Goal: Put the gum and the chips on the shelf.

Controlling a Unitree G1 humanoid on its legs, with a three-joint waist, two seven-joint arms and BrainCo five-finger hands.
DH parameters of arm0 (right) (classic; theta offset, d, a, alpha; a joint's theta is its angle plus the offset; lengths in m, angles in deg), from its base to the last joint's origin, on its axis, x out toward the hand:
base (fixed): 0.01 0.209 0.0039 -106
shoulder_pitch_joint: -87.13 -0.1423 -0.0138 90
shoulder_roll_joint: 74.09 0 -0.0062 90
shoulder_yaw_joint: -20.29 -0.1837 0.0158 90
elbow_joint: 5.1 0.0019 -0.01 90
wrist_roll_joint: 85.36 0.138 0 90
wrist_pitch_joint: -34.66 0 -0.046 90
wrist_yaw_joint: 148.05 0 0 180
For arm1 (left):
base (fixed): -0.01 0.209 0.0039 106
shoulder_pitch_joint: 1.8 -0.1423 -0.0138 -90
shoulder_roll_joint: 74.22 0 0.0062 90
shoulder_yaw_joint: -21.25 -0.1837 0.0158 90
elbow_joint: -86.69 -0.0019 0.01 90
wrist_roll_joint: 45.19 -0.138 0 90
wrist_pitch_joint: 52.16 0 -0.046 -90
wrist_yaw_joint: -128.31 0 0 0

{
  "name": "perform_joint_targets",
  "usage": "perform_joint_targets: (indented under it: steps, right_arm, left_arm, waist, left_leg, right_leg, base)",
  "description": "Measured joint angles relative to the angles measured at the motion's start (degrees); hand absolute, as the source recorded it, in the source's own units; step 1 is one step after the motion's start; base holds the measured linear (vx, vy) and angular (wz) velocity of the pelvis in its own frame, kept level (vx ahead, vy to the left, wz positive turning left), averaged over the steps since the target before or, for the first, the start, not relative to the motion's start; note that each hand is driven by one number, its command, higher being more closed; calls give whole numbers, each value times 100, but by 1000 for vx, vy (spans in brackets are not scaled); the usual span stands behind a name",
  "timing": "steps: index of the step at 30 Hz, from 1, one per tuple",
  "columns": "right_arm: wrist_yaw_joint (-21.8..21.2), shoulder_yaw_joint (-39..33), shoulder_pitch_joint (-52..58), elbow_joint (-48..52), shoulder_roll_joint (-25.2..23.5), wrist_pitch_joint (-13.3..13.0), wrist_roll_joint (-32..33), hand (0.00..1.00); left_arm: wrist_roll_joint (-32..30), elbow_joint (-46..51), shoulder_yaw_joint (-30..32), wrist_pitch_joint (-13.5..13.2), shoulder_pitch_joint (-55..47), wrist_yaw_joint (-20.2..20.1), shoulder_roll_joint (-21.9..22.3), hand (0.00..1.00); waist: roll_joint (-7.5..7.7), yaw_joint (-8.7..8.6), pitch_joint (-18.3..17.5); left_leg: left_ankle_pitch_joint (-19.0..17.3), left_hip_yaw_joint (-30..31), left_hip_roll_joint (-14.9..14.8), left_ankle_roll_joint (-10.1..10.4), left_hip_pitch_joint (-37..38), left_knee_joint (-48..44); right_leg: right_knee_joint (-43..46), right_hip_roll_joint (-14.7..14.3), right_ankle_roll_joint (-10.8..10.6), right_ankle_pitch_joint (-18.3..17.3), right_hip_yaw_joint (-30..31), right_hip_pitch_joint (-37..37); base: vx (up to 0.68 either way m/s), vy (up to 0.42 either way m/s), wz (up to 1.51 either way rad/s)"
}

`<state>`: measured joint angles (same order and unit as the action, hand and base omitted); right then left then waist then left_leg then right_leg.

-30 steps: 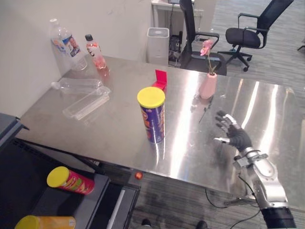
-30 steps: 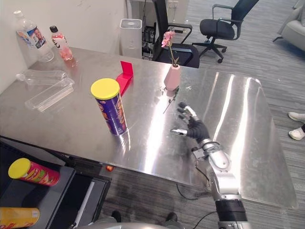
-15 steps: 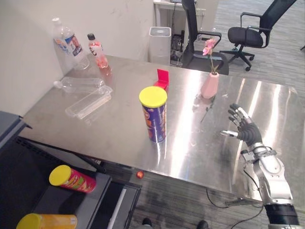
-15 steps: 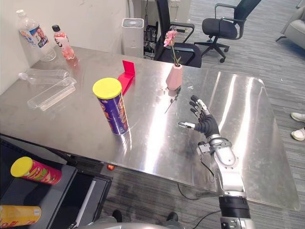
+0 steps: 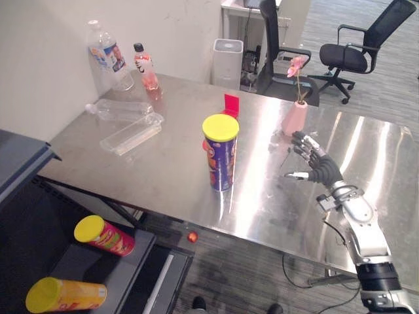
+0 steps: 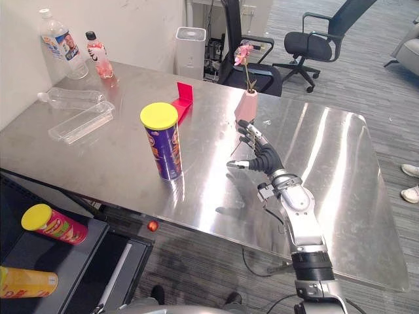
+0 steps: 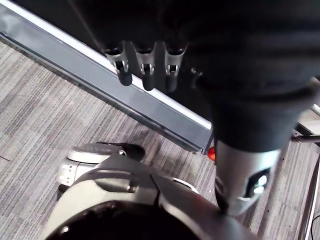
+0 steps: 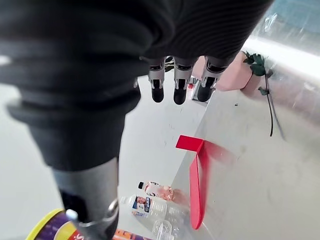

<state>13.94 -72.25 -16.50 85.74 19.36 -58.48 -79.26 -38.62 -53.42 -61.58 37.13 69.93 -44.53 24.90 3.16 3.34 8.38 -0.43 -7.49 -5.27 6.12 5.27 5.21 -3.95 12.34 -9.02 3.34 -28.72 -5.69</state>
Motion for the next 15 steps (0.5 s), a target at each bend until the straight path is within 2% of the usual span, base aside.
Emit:
perform_joint_targets:
  steps: [6,13,15]
  right_arm:
    - [-6,300,-298,-176,5,10,-158,0]
    - [23,325,-554,-476,6,16,-171,0]
    - [21,367,-648,-645,6,18,-171,0]
  left_arm:
    - [-1,33,-3,11,-8,-13,-2,0]
    - [-1,70,-10,18,-8,-20,-7,0]
    - [-2,115,-11,17,-20,-50,-11,0]
  waist:
    - [4,39,0]
    - [14,68,6]
    - [26,129,5]
  left_leg:
    - [15,44,1,7,13,0]
    - [55,183,19,27,-6,11]
    - [61,205,17,30,-9,12]
  right_leg:
    - [-19,-2,0,1,-61,-59]
    - [-45,3,2,4,-201,-138]
    - [-75,-8,-2,9,-235,-166]
  base:
    - [-3,2,5]
    - [0,5,9]
    - [-2,1,10]
